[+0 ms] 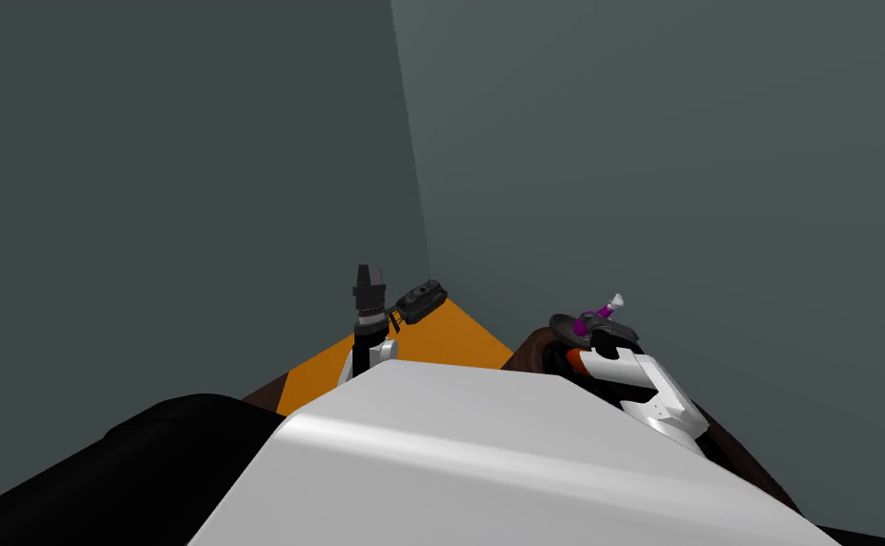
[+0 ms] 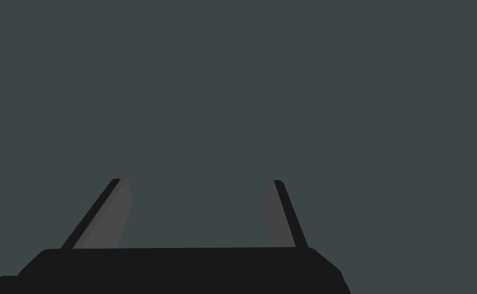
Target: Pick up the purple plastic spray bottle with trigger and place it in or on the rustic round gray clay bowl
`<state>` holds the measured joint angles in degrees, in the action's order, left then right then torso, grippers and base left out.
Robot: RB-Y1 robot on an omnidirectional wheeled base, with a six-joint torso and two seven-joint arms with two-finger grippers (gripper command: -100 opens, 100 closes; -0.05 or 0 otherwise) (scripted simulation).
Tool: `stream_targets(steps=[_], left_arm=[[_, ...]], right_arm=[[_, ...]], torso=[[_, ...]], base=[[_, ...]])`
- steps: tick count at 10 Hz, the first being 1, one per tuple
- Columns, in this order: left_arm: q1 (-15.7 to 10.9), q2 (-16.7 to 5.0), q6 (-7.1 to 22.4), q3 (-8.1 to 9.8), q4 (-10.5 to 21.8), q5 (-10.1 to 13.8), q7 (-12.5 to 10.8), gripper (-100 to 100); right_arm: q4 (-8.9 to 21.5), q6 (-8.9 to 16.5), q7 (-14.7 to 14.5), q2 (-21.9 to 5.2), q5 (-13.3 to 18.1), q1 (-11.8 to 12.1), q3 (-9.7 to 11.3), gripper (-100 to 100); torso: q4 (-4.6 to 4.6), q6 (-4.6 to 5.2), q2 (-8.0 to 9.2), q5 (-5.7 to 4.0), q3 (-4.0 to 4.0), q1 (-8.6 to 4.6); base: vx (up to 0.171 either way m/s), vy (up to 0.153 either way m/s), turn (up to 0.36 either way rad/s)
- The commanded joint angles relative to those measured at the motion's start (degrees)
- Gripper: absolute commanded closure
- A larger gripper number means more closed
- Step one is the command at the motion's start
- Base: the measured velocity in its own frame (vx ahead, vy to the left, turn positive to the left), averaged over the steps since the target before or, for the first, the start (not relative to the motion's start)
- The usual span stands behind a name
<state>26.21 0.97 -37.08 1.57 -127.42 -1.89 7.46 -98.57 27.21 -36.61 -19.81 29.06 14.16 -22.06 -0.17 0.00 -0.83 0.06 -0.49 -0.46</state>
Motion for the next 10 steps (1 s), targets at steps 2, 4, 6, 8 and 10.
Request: stream_targets(steps=[2,4,6,8,10], left_arm=[[0.0,0.0,0.0,0.00,0.0,0.0,0.0,0],[0.0,0.0,0.0,-0.01,0.0,0.0,0.0,0],[0.0,0.0,0.0,-0.01,0.0,0.0,0.0,0],[0.0,0.0,0.0,-0.01,0.0,0.0,0.0,0],[0.0,0.0,0.0,-0.01,0.0,0.0,0.0,0]], right_arm=[[-0.3,1.0,0.1,-0.5,-0.1,-0.2,-0.1,100],[-0.3,1.2,0.1,-0.6,-0.1,-0.3,-0.1,-100],[-0.3,1.2,0.1,-0.6,-0.1,-0.3,-0.1,-100],[-0.3,1.2,0.1,-0.6,-0.1,-0.3,-0.1,0],[4.7,-1.7,-0.4,-2.7,-0.5,-5.4,0.8,-100]], torso=[[0.02,0.03,0.13,0.00,0.07,0.02],[0.08,0.05,0.48,0.02,0.26,0.28],[0.10,0.05,0.57,0.04,0.32,0.34],[0.10,0.06,0.59,0.04,0.33,0.35],[0.12,0.06,0.66,0.07,0.37,0.51]], base=[[0.064,-0.056,0.026],[0.005,-0.004,0.001],[0.000,0.000,0.000],[0.000,0.000,0.000],[-0.037,0.063,-0.121]])
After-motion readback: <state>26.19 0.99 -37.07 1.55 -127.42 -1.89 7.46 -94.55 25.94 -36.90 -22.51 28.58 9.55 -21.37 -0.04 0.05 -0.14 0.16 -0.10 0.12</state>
